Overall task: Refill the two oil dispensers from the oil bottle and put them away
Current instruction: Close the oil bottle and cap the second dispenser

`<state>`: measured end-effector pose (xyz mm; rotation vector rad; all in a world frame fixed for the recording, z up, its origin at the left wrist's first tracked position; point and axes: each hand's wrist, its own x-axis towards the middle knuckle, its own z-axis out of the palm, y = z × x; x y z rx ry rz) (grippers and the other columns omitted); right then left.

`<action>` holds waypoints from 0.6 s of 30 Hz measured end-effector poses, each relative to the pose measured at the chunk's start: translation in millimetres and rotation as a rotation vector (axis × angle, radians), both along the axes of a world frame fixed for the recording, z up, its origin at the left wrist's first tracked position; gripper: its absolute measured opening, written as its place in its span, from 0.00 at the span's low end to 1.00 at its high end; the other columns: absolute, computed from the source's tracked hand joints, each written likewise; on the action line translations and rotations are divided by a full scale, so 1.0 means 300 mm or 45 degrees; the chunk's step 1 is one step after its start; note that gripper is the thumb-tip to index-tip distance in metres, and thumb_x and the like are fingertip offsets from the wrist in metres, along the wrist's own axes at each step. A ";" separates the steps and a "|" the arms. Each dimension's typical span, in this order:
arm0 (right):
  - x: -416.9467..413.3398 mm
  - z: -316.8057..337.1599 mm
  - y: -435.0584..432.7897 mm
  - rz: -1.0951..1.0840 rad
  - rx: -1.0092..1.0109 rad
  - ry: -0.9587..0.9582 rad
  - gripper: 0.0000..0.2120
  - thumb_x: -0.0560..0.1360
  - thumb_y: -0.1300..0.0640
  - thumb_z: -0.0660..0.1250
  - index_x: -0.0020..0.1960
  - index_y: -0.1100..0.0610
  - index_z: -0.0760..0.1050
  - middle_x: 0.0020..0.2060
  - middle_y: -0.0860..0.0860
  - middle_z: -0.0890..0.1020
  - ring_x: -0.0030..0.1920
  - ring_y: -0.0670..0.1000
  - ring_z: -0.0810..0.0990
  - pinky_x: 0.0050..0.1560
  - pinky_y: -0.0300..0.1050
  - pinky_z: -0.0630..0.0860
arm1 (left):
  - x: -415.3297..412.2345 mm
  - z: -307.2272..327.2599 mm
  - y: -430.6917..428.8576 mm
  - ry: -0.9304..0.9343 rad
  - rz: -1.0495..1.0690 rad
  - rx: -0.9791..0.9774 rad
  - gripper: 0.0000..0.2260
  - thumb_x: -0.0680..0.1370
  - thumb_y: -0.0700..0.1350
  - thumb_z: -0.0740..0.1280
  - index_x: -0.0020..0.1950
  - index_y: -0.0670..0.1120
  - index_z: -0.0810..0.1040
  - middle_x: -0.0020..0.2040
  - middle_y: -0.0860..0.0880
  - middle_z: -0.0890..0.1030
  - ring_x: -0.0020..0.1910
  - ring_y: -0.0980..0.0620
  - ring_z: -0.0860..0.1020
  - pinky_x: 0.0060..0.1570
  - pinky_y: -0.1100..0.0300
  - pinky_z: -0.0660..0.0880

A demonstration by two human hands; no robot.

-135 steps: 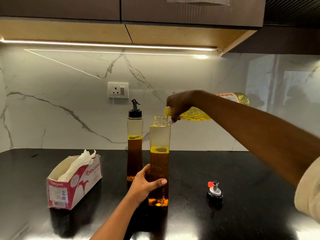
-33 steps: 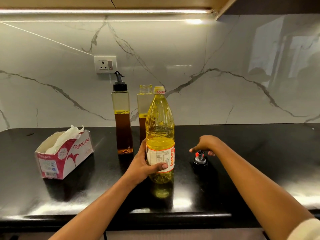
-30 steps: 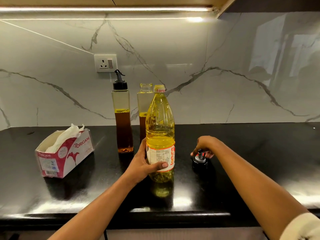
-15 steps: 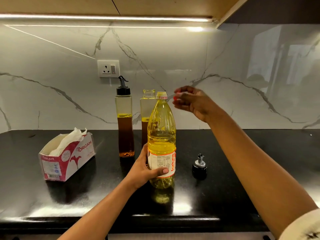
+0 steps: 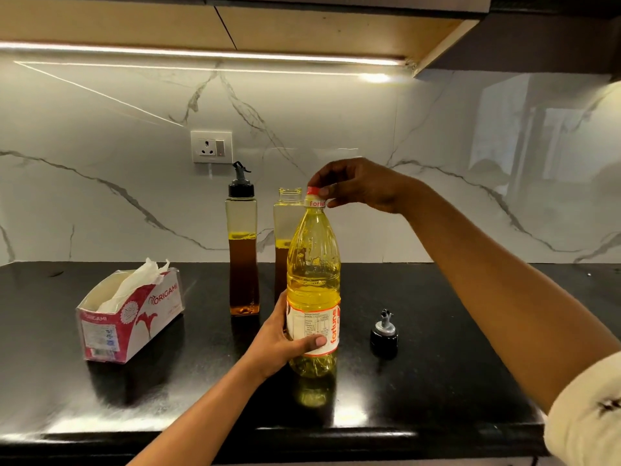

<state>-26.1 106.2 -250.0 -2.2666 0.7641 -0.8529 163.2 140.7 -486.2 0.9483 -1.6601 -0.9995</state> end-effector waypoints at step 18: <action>0.163 0.140 0.026 -0.397 -0.737 1.127 0.19 0.76 0.39 0.58 0.52 0.54 0.73 0.40 0.51 0.78 0.37 0.46 0.74 0.38 0.40 0.71 | -0.004 0.006 0.011 0.063 -0.042 0.033 0.36 0.63 0.46 0.81 0.64 0.59 0.65 0.55 0.58 0.82 0.55 0.62 0.80 0.45 0.68 0.77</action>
